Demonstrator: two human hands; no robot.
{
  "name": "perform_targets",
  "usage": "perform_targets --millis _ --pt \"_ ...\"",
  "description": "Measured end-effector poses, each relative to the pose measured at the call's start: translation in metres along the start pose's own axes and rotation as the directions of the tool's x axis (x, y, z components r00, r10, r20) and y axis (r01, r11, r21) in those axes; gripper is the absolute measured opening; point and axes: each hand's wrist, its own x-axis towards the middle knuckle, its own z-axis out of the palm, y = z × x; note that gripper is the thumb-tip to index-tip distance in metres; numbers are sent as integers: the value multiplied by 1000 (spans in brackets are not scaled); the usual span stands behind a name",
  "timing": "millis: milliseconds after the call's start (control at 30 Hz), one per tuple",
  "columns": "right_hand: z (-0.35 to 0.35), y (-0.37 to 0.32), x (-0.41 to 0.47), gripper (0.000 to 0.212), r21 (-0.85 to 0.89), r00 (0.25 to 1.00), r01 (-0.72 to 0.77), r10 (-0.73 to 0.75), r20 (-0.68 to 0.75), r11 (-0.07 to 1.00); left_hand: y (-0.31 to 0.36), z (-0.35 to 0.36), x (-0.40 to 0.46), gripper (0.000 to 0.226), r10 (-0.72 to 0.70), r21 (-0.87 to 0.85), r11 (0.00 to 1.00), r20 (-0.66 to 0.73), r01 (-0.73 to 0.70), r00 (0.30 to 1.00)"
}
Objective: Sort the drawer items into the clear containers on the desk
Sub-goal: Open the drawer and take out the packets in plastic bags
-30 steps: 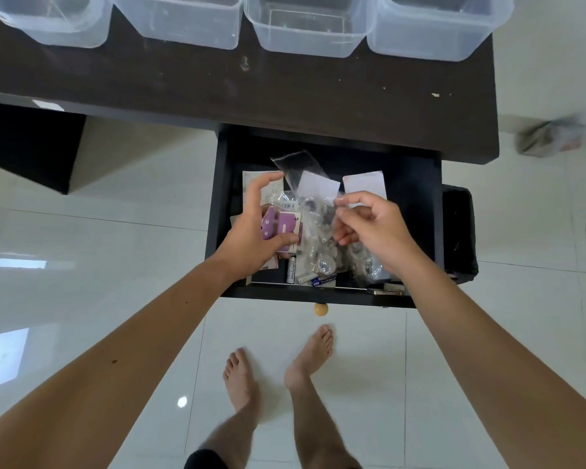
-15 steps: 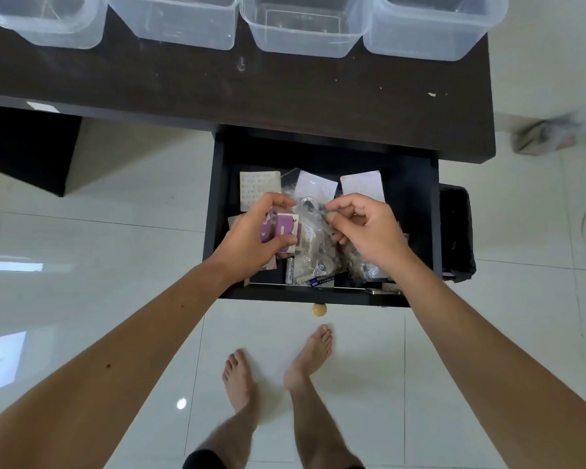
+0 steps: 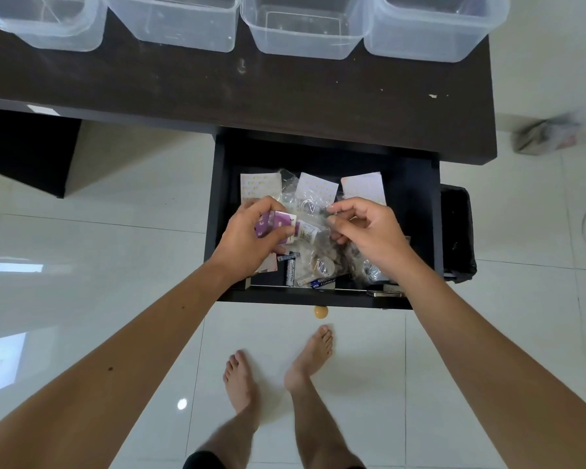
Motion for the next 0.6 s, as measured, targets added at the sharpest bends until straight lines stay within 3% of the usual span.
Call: perform_targets --millis 100,233,400,600 --pt "-2 -1 -3 16 4 1000 1 -2 31 1000 -5 -1 3 17 14 16 1000 -19 -14 1000" --pt "-5 -6 -7 18 -7 998 -13 14 54 1000 -5 -2 2 15 -55 -146 988 -25 50 998" --pt "-6 -5 -8 17 10 998 1 -2 64 1000 0 -3 2 18 -70 -221 973 -19 64 997" --pt "-20 1 -12 14 -5 999 46 -46 -27 999 -1 -2 2 63 -77 -261 963 -36 65 996"
